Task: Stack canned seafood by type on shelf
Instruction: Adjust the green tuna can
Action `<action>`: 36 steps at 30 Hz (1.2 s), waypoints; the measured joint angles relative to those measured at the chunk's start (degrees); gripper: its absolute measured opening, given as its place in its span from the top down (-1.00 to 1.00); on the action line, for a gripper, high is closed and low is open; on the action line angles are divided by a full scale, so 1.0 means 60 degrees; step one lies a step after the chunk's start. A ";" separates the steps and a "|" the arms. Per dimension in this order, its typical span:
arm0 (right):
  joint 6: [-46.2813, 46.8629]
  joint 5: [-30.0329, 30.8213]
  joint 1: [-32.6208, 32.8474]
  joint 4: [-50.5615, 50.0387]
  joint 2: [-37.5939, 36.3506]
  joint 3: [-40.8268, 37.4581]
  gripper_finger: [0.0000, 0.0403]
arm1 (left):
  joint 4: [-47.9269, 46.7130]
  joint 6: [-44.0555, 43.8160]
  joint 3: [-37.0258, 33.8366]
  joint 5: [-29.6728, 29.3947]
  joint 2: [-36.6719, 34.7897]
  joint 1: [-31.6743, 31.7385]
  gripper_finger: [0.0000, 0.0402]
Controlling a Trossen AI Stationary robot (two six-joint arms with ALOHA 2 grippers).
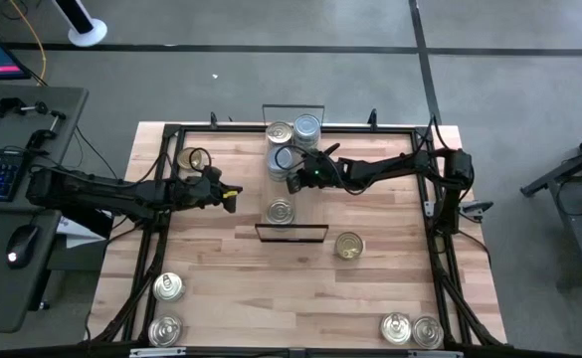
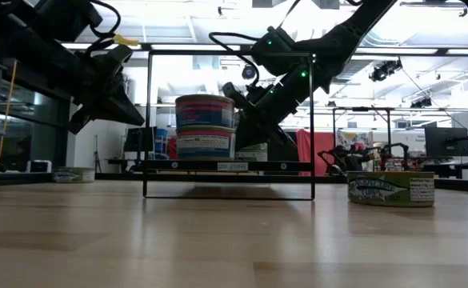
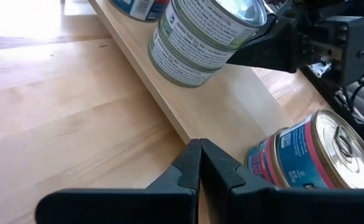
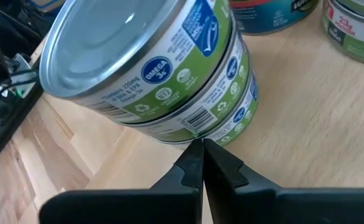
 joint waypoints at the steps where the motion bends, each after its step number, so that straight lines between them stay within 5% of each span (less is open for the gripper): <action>1: 0.0106 0.0000 -0.0010 0.0004 0.0000 0.0000 1.00 | 0.0004 0.0001 0.0000 -0.0036 0.0000 0.0000 1.00; 20: 0.0097 0.0498 -0.0367 0.0410 -0.0010 -0.0004 1.00 | 0.0572 0.0193 0.0000 -0.0890 0.0031 0.0057 1.00; 25: -0.0892 -0.0383 -0.0892 -0.1037 -0.0814 -0.0006 1.00 | 0.1633 0.1328 0.0000 0.1164 0.0727 0.0361 1.00; 36: -0.2463 -0.0277 -0.1430 -0.4585 -0.3920 -0.0004 1.00 | 0.6006 0.1248 0.0000 0.3242 0.4905 0.2208 1.00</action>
